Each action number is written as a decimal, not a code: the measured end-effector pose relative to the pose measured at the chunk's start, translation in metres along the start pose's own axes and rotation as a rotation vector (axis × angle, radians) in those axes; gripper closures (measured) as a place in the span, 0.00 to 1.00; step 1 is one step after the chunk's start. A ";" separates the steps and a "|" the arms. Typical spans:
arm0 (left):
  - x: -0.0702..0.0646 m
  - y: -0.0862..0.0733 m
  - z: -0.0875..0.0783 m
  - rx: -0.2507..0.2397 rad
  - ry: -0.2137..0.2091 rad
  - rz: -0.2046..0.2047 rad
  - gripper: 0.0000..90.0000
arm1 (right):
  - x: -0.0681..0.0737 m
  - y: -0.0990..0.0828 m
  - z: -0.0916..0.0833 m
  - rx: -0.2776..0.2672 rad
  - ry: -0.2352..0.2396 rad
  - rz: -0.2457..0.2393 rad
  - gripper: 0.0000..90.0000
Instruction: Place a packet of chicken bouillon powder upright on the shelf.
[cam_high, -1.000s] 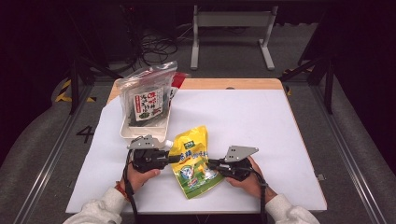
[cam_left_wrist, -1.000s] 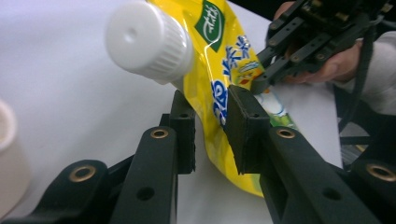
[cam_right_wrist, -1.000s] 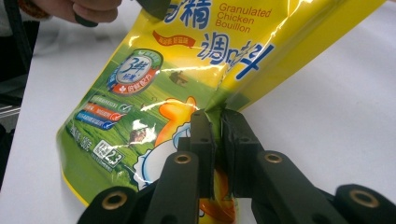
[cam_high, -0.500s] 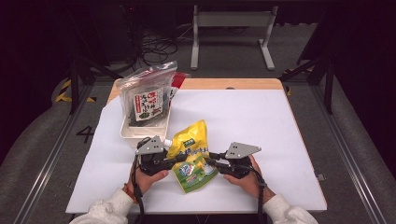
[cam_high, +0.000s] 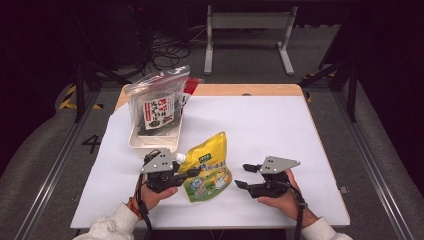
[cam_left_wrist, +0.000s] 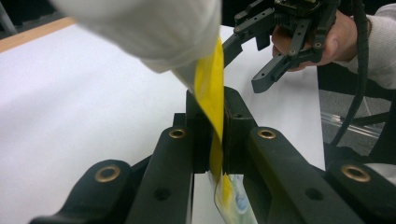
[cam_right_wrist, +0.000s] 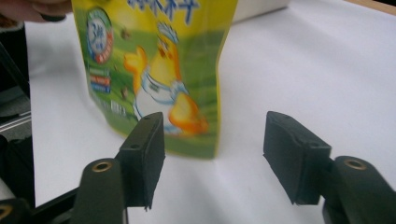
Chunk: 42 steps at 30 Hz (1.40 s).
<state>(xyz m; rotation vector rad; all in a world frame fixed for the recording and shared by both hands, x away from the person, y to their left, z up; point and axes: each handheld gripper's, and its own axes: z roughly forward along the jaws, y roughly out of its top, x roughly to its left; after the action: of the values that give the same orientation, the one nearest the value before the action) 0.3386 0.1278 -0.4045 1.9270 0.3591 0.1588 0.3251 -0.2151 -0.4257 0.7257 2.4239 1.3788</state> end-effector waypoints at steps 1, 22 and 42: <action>-0.001 0.001 -0.001 0.001 0.003 0.006 0.95 | 0.000 -0.003 -0.003 0.004 -0.010 0.003 0.41; 0.003 0.011 -0.021 -0.020 0.035 0.071 0.95 | -0.003 -0.025 -0.024 0.073 -0.112 -0.024 0.31; 0.012 0.026 -0.061 -0.049 0.096 0.134 0.95 | 0.000 -0.029 -0.020 0.089 -0.115 -0.031 0.26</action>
<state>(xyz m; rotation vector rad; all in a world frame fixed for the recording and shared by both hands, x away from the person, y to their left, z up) 0.3379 0.1768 -0.3579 1.8990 0.2868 0.3469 0.3073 -0.2420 -0.4396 0.7629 2.4085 1.1901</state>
